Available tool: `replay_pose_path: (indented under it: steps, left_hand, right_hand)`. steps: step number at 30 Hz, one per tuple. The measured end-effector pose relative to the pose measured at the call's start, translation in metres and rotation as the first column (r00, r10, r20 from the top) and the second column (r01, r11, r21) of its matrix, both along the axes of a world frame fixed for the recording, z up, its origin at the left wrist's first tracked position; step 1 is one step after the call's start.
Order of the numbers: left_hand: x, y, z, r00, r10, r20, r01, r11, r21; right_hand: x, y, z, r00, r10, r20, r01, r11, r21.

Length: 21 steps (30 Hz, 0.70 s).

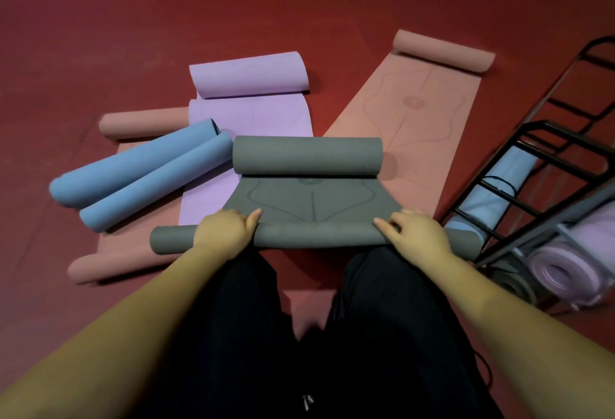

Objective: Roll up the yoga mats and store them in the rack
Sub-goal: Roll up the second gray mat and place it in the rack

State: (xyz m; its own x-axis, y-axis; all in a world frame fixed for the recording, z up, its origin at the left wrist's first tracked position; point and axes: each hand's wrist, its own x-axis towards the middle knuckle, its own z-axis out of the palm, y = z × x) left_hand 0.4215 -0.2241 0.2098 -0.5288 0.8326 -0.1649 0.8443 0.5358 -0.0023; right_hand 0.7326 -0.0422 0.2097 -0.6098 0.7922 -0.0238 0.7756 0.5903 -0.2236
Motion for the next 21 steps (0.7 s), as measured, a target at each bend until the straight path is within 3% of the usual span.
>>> replay_pose_path:
  steps: [3,7,14,21]
  left_hand:
    - [-0.006,0.008,0.0,0.996,0.05,0.077,-0.046,0.998,-0.046]
    - [-0.01,0.015,0.005,0.992,0.043,0.116,-0.034,0.996,-0.08]
    - [-0.021,0.021,0.039,0.996,0.007,0.084,-0.005,1.0,-0.02]
    - [-0.009,0.005,0.055,0.989,0.033,0.143,-0.016,0.993,-0.116]
  right_hand:
    - [0.003,-0.005,-0.005,0.999,0.032,-0.036,-0.029,0.996,0.081]
    - [-0.006,0.006,0.003,0.999,0.039,0.022,-0.041,0.997,0.071]
    - [-0.024,0.03,0.035,0.986,0.043,0.162,-0.032,0.997,-0.071]
    - [-0.014,0.02,0.062,0.97,0.073,0.232,-0.009,0.964,-0.267]
